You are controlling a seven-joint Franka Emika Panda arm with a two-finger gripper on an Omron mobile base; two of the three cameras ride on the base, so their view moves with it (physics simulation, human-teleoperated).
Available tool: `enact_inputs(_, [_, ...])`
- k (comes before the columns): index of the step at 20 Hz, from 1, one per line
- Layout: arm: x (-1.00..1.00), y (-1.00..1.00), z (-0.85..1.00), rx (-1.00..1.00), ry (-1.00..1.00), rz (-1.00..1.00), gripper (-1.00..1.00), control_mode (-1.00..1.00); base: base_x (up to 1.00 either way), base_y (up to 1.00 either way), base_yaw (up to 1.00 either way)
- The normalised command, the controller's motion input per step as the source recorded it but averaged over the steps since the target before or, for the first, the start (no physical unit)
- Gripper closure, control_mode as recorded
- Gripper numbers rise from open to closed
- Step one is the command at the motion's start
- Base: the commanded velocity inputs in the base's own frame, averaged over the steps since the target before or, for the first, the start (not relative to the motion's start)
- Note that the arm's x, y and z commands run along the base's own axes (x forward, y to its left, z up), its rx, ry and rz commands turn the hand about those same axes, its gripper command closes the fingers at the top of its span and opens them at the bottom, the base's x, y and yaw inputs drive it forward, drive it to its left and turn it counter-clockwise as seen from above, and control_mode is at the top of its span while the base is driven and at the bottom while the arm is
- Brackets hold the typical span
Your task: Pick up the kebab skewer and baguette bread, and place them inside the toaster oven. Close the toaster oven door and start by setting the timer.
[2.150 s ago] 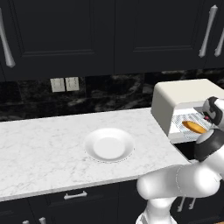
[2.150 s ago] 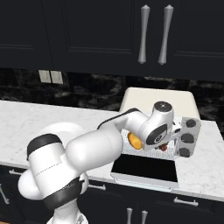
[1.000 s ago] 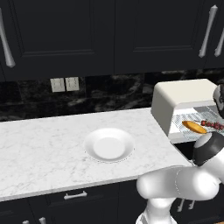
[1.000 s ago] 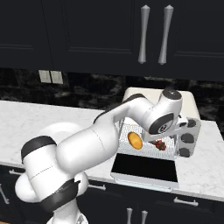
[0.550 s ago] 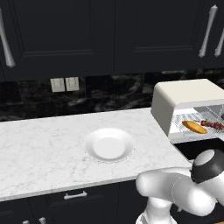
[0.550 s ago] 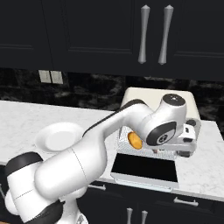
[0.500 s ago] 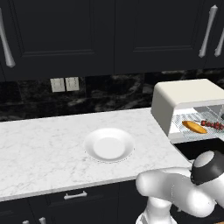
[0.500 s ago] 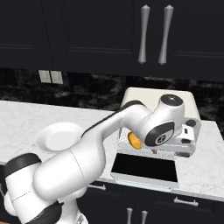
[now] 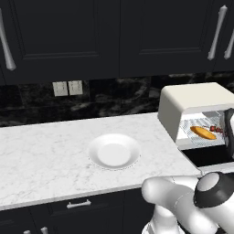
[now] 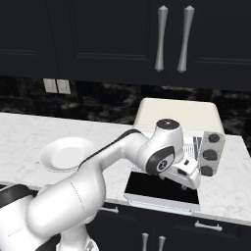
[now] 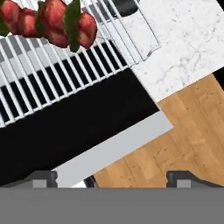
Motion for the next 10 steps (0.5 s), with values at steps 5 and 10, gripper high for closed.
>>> enact_inputs(5, [0.1,-0.01,-0.47,0.03,0.0,-0.1,-1.0,-1.0,0.0,0.0,0.0])
enact_inputs(10, [0.16,-0.15,-0.38,0.05,0.0,-0.01,-1.0,-1.0,0.0,0.0,0.0])
